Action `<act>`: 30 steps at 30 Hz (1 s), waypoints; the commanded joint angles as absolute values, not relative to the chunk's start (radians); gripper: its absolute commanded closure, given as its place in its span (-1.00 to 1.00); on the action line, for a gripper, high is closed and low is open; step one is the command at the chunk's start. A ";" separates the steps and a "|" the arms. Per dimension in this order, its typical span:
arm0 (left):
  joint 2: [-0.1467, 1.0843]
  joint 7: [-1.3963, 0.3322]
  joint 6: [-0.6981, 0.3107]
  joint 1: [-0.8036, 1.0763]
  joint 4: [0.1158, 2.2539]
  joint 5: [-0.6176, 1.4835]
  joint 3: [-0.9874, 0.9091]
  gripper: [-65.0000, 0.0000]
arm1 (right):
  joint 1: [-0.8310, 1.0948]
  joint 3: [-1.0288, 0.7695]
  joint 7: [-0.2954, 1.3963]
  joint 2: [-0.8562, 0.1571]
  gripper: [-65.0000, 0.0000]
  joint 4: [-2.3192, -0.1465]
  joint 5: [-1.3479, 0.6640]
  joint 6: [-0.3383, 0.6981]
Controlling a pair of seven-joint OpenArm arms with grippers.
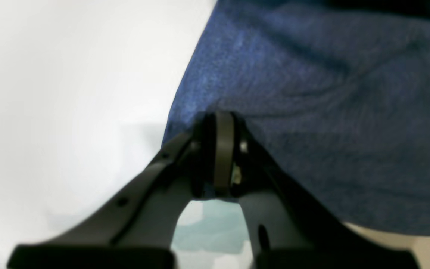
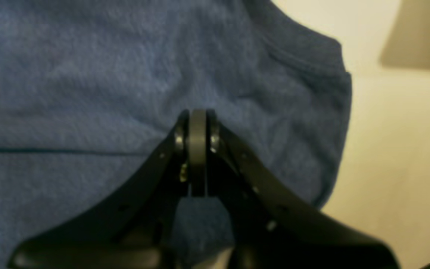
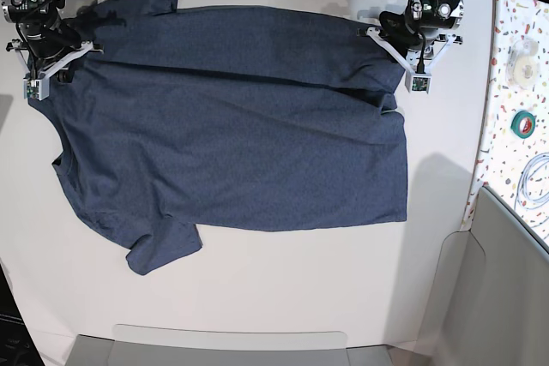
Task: Layout the t-shirt on the table in an organized manner, then fold the t-shirt properly
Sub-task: 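Pull the shoulder corners apart with both grippers to stretch the t-shirt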
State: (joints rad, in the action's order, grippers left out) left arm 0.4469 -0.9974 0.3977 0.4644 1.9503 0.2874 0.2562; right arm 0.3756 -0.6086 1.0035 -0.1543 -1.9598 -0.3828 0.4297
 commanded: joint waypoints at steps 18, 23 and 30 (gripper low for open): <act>0.450 -1.047 0.409 0.588 1.886 0.252 0.119 0.90 | 0.535 -0.852 0.990 -0.208 1.00 -1.982 -0.602 0.427; 0.423 -1.047 0.406 0.627 1.917 0.252 0.122 0.90 | 0.561 -0.857 0.997 -0.202 1.00 -1.980 -0.601 0.427; 0.421 -1.047 0.409 0.644 1.942 0.252 0.182 0.90 | 0.565 -0.857 1.073 -0.203 0.83 -1.906 -0.611 0.429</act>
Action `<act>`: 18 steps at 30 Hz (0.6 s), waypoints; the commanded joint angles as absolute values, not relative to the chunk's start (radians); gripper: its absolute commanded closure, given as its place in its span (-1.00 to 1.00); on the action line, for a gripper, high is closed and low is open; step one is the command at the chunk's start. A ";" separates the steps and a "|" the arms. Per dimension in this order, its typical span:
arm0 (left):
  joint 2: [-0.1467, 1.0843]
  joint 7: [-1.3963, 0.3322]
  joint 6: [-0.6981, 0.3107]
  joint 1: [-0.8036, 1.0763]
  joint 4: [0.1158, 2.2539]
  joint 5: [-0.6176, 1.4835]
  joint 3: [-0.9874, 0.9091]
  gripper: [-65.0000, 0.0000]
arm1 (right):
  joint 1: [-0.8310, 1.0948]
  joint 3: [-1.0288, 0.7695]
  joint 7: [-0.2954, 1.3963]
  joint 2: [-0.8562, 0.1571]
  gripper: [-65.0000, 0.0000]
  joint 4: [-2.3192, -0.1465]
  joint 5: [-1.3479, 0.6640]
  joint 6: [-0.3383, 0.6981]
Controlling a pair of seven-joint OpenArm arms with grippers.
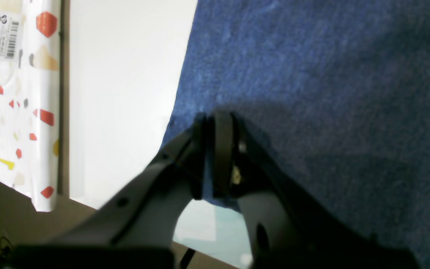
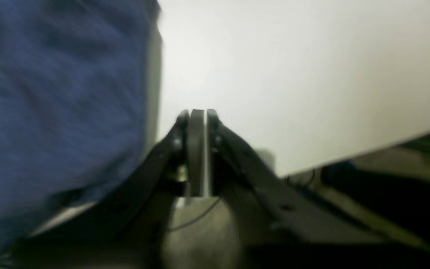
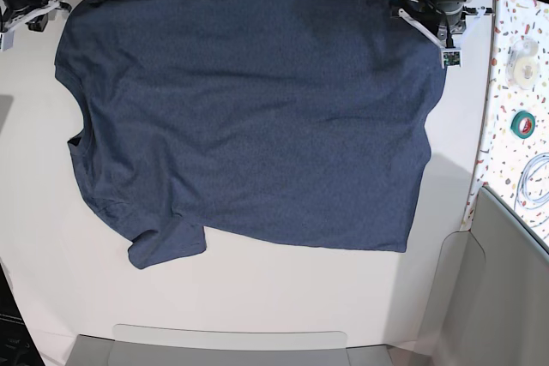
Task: Layout the t-shirt on the table in an organized manner, then fold the t-shirt properly
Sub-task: 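Pull the shoulder corners apart with both grippers to stretch the t-shirt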
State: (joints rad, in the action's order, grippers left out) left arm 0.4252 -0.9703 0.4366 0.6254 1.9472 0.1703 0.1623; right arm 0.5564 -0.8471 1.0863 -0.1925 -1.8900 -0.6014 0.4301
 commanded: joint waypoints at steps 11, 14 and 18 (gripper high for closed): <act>0.421 -1.047 0.409 0.636 1.943 0.252 0.228 0.90 | 0.634 -0.857 1.073 -0.211 -0.16 -1.828 -0.828 0.647; 0.421 -1.047 0.409 0.636 1.943 0.252 0.226 0.90 | 0.638 -0.857 1.073 -0.211 -0.23 -1.788 -0.865 0.674; 0.421 -1.047 0.409 0.634 1.943 0.252 0.226 0.90 | 0.610 -0.857 1.075 -0.206 -0.23 -1.713 -0.871 0.680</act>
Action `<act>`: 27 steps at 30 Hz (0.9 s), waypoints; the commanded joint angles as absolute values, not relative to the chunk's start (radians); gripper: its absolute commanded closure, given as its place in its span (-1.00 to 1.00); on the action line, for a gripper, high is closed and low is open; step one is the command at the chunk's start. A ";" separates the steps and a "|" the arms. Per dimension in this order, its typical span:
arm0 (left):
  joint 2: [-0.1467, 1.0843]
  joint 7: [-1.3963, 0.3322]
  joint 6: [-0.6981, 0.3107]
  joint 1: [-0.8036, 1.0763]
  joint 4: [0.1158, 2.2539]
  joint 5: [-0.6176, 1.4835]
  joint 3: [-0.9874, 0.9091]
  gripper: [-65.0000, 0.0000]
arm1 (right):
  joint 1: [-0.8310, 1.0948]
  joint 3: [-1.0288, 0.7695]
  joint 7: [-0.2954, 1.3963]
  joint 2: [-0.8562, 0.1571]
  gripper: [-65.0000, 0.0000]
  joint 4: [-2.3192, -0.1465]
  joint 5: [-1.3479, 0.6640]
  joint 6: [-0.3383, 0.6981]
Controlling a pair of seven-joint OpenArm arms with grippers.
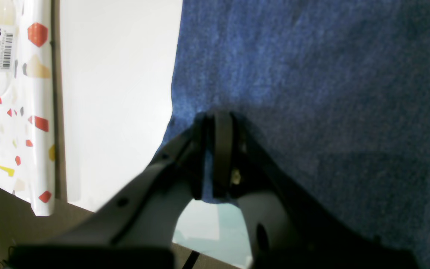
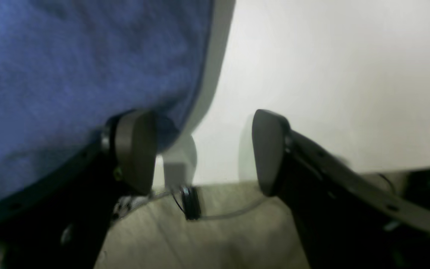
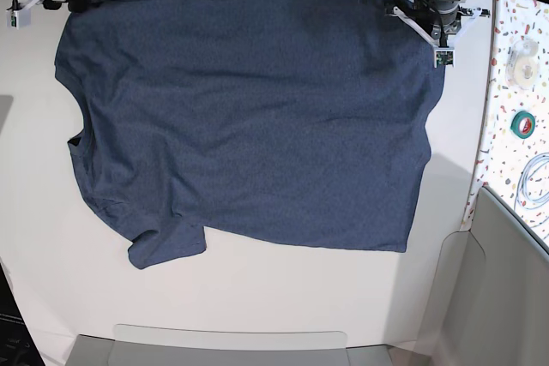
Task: Layout the t-shirt on the table in an organized manner, then fold the t-shirt properly
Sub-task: 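Pull the shoulder corners apart with both grippers to stretch the t-shirt, then release the t-shirt corners and lift both grippers away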
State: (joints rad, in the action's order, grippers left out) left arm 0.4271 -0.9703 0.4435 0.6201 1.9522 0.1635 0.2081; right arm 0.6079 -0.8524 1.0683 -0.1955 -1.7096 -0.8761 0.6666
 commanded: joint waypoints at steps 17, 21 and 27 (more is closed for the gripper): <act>0.423 -1.055 0.407 0.593 1.940 0.252 0.226 0.90 | 0.524 -0.851 1.283 -0.137 -0.23 -1.550 -0.951 0.682; 0.423 -1.055 0.406 0.593 1.940 0.252 0.226 0.90 | 0.544 -0.851 1.294 -0.137 -0.23 -1.554 -0.954 0.682; 0.423 -1.055 0.407 0.591 1.940 0.252 0.225 0.90 | 0.564 -0.849 1.296 -0.137 -0.22 -1.552 -0.954 0.682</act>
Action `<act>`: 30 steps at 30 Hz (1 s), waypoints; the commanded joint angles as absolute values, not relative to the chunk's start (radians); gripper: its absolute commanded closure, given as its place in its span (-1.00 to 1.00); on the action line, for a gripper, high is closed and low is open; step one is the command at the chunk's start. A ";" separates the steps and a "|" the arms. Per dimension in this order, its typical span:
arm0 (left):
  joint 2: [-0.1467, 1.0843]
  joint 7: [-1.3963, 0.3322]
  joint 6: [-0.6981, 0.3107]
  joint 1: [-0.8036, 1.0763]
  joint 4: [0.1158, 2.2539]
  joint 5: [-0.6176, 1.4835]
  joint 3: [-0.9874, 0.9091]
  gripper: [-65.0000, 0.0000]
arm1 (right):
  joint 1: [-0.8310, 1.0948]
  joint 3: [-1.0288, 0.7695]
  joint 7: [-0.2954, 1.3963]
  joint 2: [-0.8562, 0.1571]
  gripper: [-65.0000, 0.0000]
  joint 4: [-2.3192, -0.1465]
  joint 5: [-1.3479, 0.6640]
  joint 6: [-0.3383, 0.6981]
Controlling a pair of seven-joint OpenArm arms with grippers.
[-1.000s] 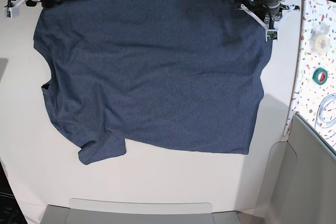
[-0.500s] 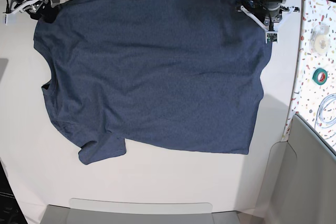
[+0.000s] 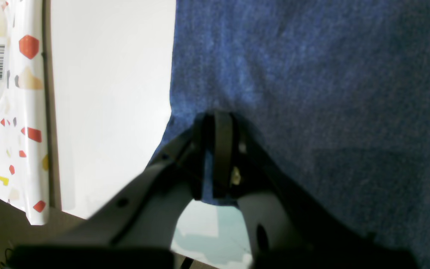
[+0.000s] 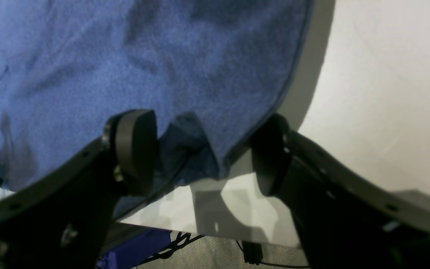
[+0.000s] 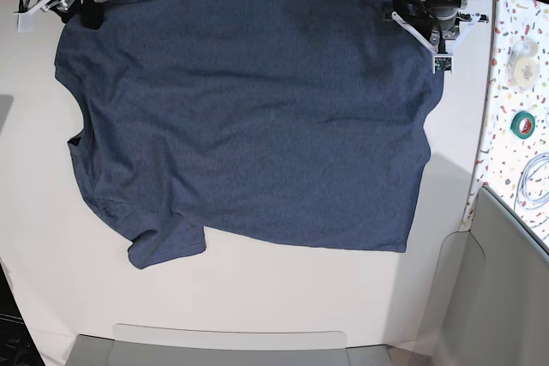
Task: Layout the t-shirt on the table in an organized manner, then fold the t-shirt properly
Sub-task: 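Release the t-shirt corners and lift both grippers away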
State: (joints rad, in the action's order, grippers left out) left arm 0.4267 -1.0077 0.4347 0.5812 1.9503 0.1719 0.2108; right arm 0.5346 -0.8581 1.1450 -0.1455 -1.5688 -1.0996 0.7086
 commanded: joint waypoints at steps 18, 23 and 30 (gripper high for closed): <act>0.369 -0.986 0.401 0.601 2.081 0.476 -0.116 0.16 | 0.544 -0.849 1.293 -0.147 1.00 -1.547 -0.947 0.679; 0.381 -1.004 0.395 0.615 2.051 0.785 -0.341 0.15 | 0.542 -0.849 1.291 -0.156 1.00 -1.547 -0.947 0.679; 0.409 -1.167 0.254 0.627 1.934 1.127 -0.608 -0.04 | 0.535 -0.849 1.290 -0.162 1.00 -1.547 -0.947 0.679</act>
State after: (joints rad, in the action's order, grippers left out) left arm 0.3943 -1.1610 0.2489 0.6209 1.9209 1.1049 -0.5987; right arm 0.5224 -0.8516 1.2217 -0.1604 -1.5593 -1.0729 0.7078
